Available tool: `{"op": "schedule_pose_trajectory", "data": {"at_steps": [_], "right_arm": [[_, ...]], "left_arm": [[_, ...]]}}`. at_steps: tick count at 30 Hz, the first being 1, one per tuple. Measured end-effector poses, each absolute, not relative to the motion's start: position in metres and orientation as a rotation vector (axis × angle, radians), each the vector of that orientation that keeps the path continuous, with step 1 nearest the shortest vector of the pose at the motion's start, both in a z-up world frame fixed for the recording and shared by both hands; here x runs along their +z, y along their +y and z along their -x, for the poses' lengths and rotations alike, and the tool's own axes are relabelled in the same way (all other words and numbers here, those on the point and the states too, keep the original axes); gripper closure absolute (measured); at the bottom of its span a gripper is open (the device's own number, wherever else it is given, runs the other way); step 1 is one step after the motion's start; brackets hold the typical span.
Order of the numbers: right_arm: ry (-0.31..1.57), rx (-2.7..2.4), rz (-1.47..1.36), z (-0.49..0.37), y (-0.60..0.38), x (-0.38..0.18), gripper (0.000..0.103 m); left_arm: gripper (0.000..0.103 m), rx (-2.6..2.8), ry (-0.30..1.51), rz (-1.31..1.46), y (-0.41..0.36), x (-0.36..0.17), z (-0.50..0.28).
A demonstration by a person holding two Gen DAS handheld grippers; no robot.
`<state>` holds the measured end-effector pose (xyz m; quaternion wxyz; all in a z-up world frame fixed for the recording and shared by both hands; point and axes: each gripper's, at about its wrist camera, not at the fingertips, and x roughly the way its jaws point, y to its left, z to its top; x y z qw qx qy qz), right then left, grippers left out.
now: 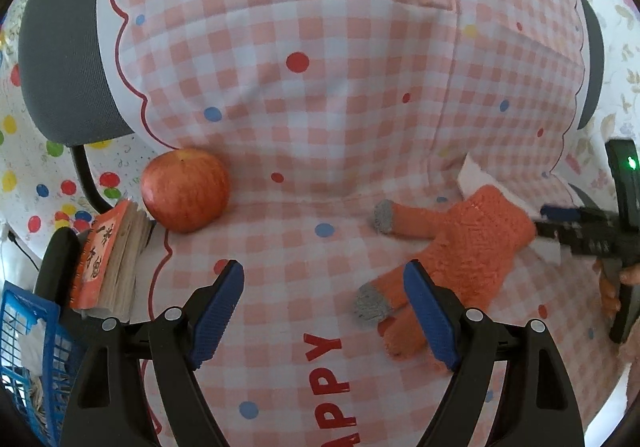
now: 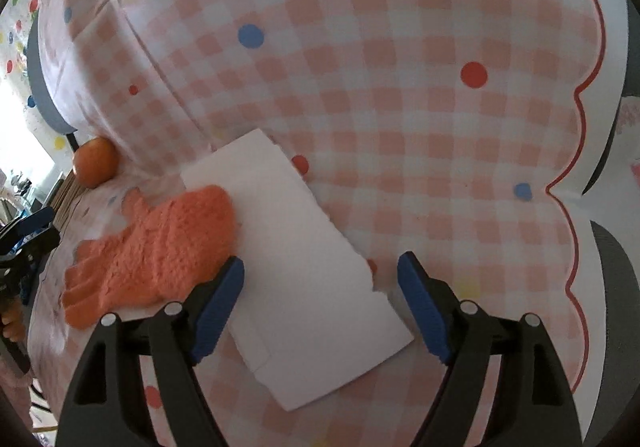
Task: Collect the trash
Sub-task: 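Grasp the white paper sheet with the right gripper, then grasp the orange knitted glove with the left gripper while the right holds the paper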
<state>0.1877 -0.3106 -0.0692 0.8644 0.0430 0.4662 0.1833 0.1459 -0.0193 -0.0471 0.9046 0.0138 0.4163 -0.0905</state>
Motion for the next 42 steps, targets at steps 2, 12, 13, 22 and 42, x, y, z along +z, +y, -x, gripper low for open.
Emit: {"op": "schedule_pose_trajectory", "data": {"at_steps": [2, 12, 13, 22, 42], "right_arm": [[1.007, 0.439, -0.015, -0.172, -0.299, -0.069, 0.025], [0.965, 0.295, 0.085, -0.123, -0.274, -0.066, 0.029], [0.952, 0.254, 0.093, -0.115, -0.276, -0.063, 0.029], [0.909, 0.051, -0.127, -0.053, -0.34, -0.046, 0.101], [0.841, 0.129, -0.11, -0.029, -0.314, -0.026, 0.052]], "left_arm": [[0.021, -0.194, 0.852, -0.036, -0.02, -0.045, -0.144], [0.021, -0.235, 0.842, -0.052, -0.028, -0.038, -0.118], [0.021, -0.239, 0.842, -0.053, -0.028, -0.039, -0.116], [0.021, -0.312, 0.86, -0.11, -0.052, -0.057, -0.1], [0.082, -0.484, 0.846, -0.324, -0.099, -0.076, -0.118]]}}
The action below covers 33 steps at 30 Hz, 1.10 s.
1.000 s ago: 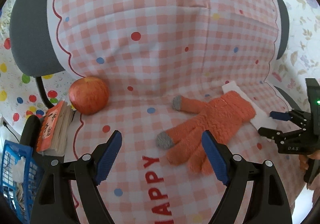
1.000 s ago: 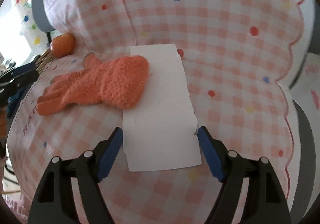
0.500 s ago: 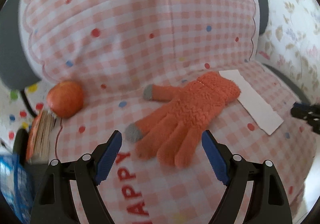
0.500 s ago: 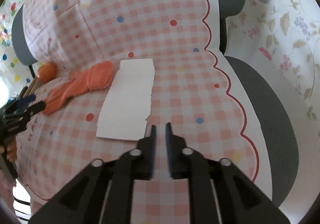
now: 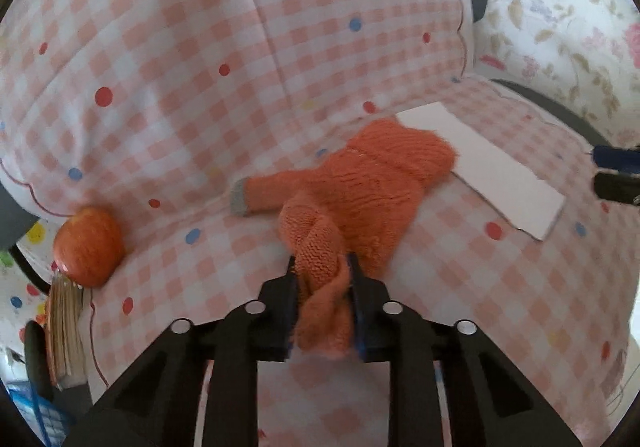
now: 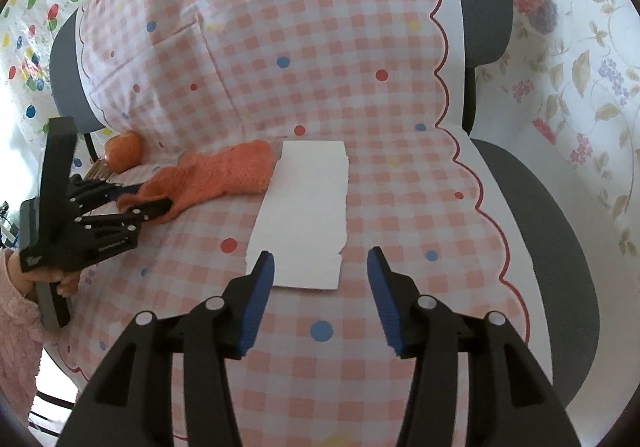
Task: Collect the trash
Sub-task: 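Grasp the orange knitted glove with the left gripper while the right holds the paper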
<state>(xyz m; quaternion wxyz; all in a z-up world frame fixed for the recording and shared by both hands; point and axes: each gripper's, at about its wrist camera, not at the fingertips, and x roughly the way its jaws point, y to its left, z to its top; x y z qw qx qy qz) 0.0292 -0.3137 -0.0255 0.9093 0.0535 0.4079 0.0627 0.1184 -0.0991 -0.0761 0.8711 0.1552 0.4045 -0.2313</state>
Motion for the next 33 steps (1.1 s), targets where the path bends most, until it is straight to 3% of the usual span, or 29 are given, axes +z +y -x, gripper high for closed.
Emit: {"op": "schedule_pose_trajectory", "data": {"at_steps": [5, 14, 17, 20, 28, 30, 33], "right_arm": [[0.852, 0.122, -0.114, -0.026, -0.309, -0.031, 0.039], [0.897, 0.152, -0.184, -0.058, -0.292, -0.046, 0.038], [0.913, 0.138, -0.175, -0.078, -0.283, -0.052, 0.022], [0.929, 0.113, -0.125, -0.098, -0.273, -0.058, 0.016], [0.964, 0.112, -0.093, -0.121, -0.274, -0.073, 0.012], [0.967, 0.136, -0.087, -0.117, -0.272, -0.07, 0.025], [0.958, 0.139, -0.069, -0.104, -0.271, -0.07, 0.026]], "left_arm": [[0.083, -0.434, 0.794, -0.125, -0.071, -0.043, -0.099], [0.083, -0.322, 0.625, -0.014, -0.033, 0.018, -0.064], [0.083, -0.344, 0.645, -0.005, -0.028, 0.008, -0.064], [0.083, -0.363, 0.682, 0.031, -0.025, -0.008, -0.069], [0.083, -0.42, 0.745, 0.085, -0.023, -0.037, -0.076], [0.083, -0.423, 0.756, 0.085, -0.024, -0.041, -0.076], [0.083, -0.425, 0.764, 0.073, -0.027, -0.045, -0.072]]}}
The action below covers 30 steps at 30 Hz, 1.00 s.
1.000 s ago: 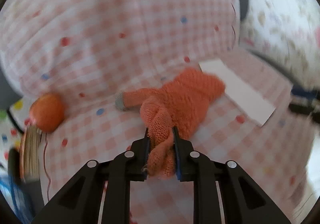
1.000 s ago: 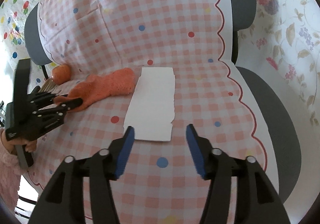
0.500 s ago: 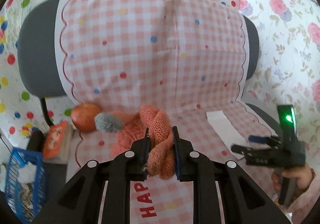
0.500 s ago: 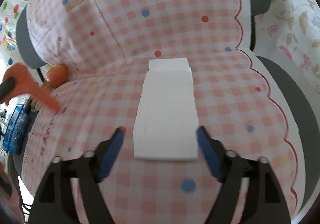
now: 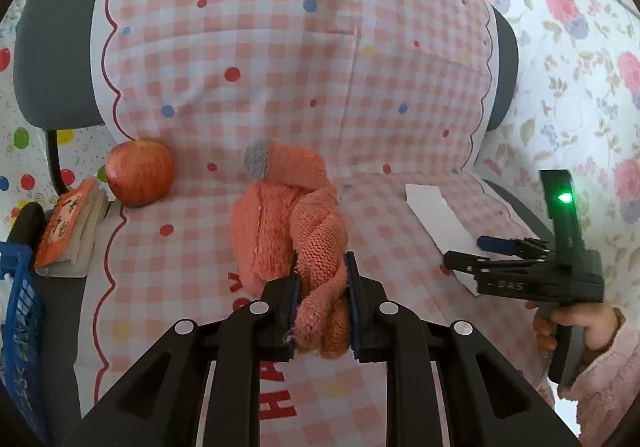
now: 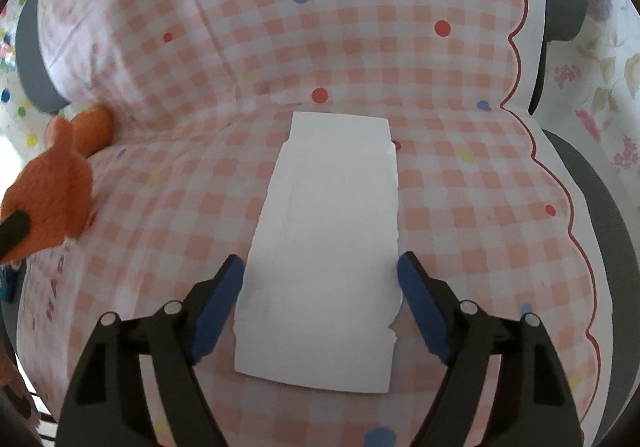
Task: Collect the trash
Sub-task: 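Grasp the orange knitted glove with the left gripper while the right holds the paper, then carry the glove and paper to the pink bin and release both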
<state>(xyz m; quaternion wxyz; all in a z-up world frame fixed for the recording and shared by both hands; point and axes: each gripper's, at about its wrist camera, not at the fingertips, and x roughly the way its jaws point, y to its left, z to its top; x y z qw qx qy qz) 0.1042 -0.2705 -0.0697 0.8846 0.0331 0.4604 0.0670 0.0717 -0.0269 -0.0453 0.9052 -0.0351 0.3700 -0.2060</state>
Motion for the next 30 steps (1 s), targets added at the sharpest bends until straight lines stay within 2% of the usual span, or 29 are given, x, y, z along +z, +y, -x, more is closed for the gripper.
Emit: {"op": "schedule_pose_trajectory", "data": {"at_steps": [6, 17, 30], "right_arm": [[0.894, 0.13, -0.075, -0.071, -0.272, -0.053, 0.026], [0.742, 0.124, -0.092, 0.011, -0.286, 0.016, 0.026], [0.629, -0.055, -0.137, 0.152, -0.337, 0.044, 0.026]], "left_arm": [[0.083, -0.407, 0.737, 0.018, -0.03, -0.038, -0.057], [0.083, -0.514, 0.496, -0.1, -0.051, 0.052, 0.005], [0.083, -0.8, 0.459, -0.071, -0.123, 0.045, 0.093]]}}
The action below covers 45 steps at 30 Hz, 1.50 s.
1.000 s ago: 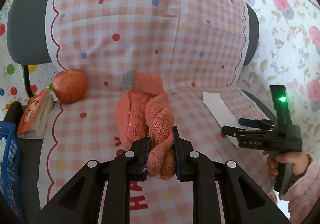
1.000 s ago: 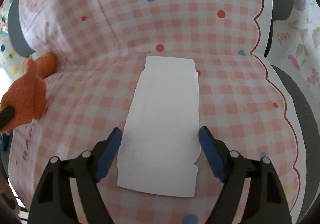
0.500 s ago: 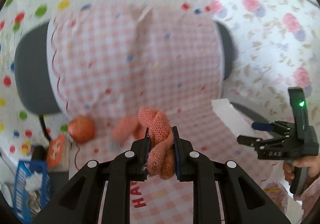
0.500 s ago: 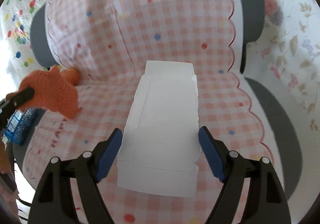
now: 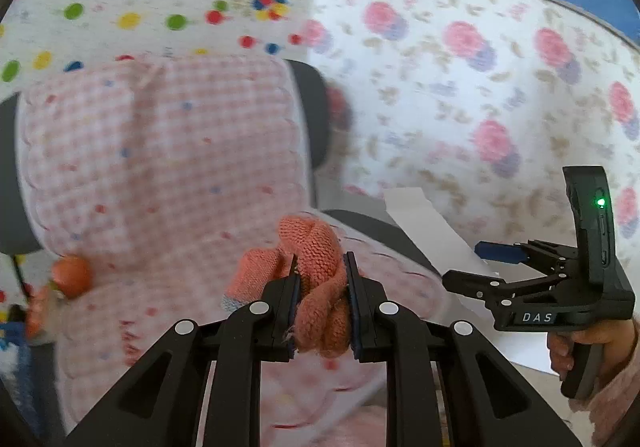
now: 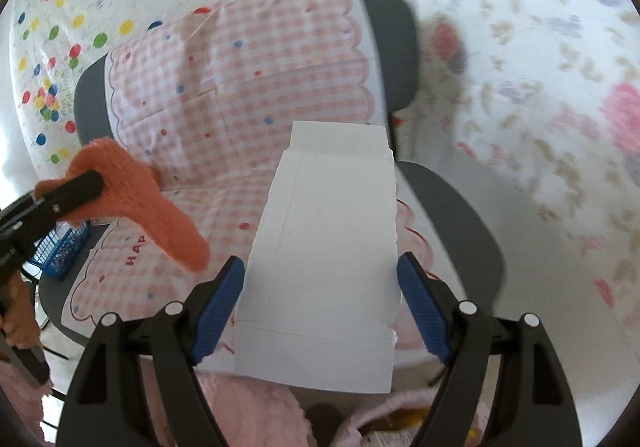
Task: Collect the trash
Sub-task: 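Carry the glove and paper to the pink bin and release both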
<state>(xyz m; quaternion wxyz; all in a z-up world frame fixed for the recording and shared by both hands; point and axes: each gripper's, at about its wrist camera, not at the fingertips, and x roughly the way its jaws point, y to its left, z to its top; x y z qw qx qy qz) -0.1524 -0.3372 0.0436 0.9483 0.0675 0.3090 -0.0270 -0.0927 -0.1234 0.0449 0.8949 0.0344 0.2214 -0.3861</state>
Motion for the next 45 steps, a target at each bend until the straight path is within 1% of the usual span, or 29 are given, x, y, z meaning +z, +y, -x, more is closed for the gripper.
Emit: {"op": "schedule_pose_trajectory", "data": {"at_steps": [7, 16, 20, 26, 28, 31, 33, 34, 36, 38, 41, 44, 45], "right_arm": [[0.601, -0.218, -0.127, 0.224, -0.353, 0.036, 0.025], [0.641, -0.398, -0.166, 0.299, -0.379, 0.01, 0.025], [0.659, -0.443, -0.213, 0.322, -0.391, -0.005, 0.025], [0.676, -0.459, -0.28, 0.335, -0.409, -0.027, 0.025], [0.682, -0.449, -0.308, 0.336, -0.416, -0.035, 0.025], [0.689, -0.432, -0.34, 0.334, -0.424, -0.045, 0.025], [0.695, -0.421, -0.35, 0.333, -0.426, -0.049, 0.025], [0.697, -0.422, -0.353, 0.332, -0.428, -0.052, 0.025], [0.7, -0.425, -0.362, 0.331, -0.432, -0.055, 0.022], [0.703, -0.422, -0.376, 0.33, -0.435, -0.058, 0.02], [0.697, -0.423, -0.385, 0.333, -0.434, -0.058, 0.02], [0.686, -0.428, -0.382, 0.336, -0.433, -0.052, 0.02], [0.682, -0.427, -0.38, 0.337, -0.432, -0.048, 0.02]], "left_arm": [[0.083, -0.953, 0.478, -0.092, -0.165, 0.026, 0.134], [0.083, -1.153, 0.535, -0.122, -0.228, -0.003, 0.179], [0.082, -1.199, 0.595, -0.17, -0.255, -0.021, 0.19], [0.081, -1.215, 0.638, -0.234, -0.284, -0.042, 0.197], [0.078, -1.21, 0.656, -0.25, -0.292, -0.048, 0.196], [0.071, -1.196, 0.679, -0.259, -0.299, -0.052, 0.193], [0.056, -1.187, 0.697, -0.245, -0.299, -0.054, 0.188], [0.054, -1.187, 0.707, -0.232, -0.299, -0.054, 0.185], [0.046, -1.183, 0.723, -0.199, -0.295, -0.053, 0.178], [0.046, -1.157, 0.723, -0.179, -0.288, -0.049, 0.172], [0.046, -1.1, 0.708, -0.174, -0.275, -0.042, 0.166], [0.042, -1.008, 0.694, -0.197, -0.261, -0.035, 0.163], [0.04, -0.979, 0.691, -0.199, -0.255, -0.032, 0.162]]}}
